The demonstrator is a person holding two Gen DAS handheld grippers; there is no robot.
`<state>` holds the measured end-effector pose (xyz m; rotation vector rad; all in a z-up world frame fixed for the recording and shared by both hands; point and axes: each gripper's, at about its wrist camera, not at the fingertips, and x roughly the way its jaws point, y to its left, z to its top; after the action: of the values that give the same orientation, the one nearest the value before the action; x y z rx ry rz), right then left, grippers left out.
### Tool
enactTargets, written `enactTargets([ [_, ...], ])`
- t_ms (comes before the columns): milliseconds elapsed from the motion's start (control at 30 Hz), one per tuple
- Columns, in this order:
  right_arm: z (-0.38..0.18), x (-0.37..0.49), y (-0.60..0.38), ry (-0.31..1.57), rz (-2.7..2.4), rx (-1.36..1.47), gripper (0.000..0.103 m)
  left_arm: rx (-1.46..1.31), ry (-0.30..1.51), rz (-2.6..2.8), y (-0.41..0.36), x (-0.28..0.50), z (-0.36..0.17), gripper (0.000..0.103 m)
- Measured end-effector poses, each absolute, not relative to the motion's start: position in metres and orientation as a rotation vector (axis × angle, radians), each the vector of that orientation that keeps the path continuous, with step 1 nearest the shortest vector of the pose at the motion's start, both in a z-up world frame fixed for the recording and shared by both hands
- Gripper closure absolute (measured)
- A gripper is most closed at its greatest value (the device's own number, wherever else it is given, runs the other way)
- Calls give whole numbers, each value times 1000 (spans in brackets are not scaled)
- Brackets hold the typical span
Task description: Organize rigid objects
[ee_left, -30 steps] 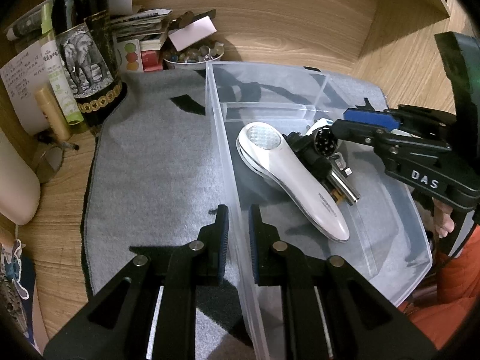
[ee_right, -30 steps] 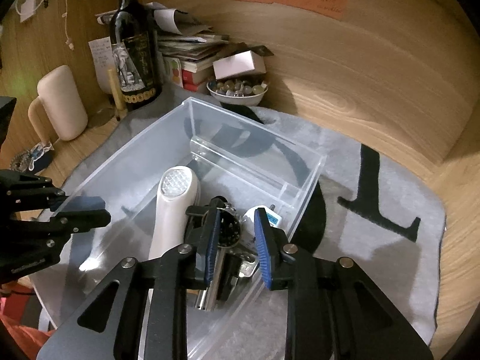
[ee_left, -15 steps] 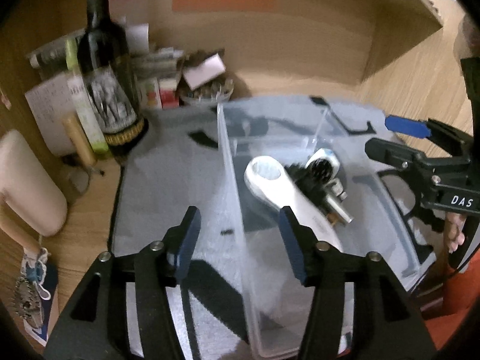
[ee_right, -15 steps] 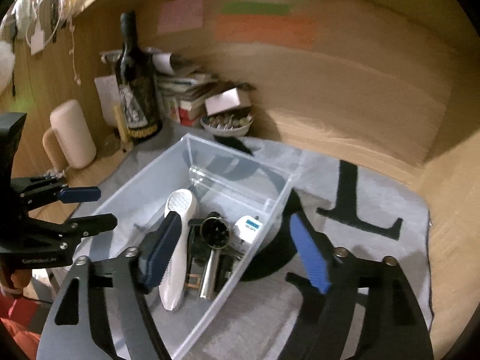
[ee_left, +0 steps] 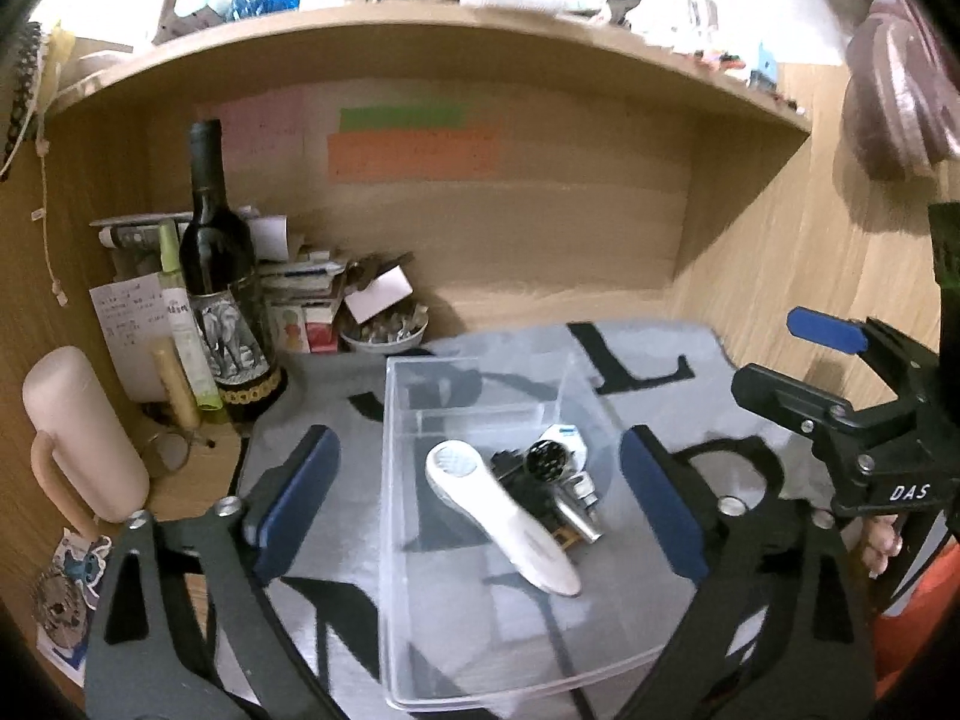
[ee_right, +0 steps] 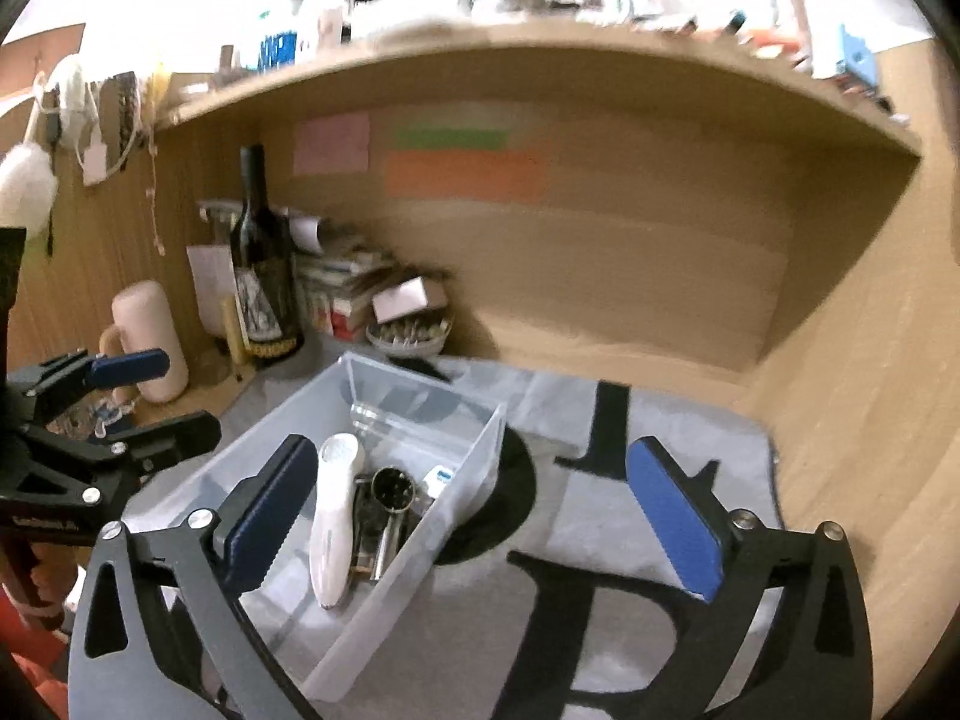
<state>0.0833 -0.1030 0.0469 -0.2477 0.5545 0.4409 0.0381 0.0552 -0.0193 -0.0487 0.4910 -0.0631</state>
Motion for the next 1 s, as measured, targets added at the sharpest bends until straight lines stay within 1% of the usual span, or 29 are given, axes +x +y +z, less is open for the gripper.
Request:
enactTargets([
  [167,55,70,-115,514,428,-220,0,-88,440,-38,51,26,-16,3],
  [400,59,51,-130,469,422,-199,0,-92,369,-5,44,8,-13,2],
  [1000,59,42,-132,454,424,-195,0,-73,347,-8,36,1,-15,1],
])
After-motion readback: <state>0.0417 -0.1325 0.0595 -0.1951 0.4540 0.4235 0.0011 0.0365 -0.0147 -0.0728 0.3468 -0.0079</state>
